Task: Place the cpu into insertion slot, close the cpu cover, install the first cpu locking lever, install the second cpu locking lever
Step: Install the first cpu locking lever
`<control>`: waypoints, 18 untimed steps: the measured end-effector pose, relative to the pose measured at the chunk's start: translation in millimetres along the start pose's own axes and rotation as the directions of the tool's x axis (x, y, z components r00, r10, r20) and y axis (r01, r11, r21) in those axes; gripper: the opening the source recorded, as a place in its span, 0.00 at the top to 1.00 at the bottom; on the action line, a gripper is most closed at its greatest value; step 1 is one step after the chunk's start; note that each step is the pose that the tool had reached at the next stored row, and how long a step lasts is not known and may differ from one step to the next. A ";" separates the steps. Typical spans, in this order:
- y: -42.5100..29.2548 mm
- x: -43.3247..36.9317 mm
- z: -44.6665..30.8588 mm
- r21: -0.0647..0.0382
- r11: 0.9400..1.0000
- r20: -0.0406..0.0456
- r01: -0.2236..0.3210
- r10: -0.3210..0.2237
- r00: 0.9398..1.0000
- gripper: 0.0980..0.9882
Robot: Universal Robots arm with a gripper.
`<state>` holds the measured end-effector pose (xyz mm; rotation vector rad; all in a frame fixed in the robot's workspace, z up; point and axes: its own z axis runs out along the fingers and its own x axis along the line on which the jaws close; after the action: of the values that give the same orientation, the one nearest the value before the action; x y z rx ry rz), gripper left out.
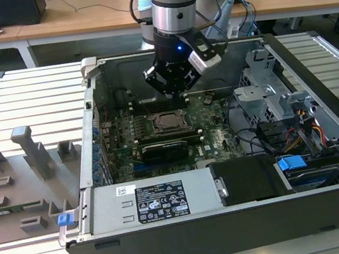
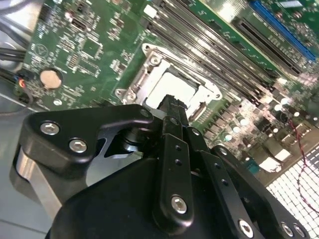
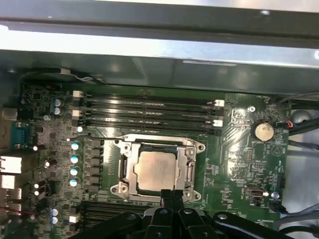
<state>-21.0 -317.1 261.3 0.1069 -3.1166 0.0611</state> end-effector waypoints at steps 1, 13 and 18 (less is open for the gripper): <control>0.3 3.5 0.1 0.000 1.000 0.000 0.000 0.000 1.000 0.99; 0.4 11.8 -9.8 0.000 1.000 0.000 0.000 0.000 1.000 0.99; 0.4 11.8 -10.0 0.000 1.000 0.000 0.000 0.000 1.000 0.99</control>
<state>-32.6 -317.1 271.5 0.1067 -3.1171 0.0611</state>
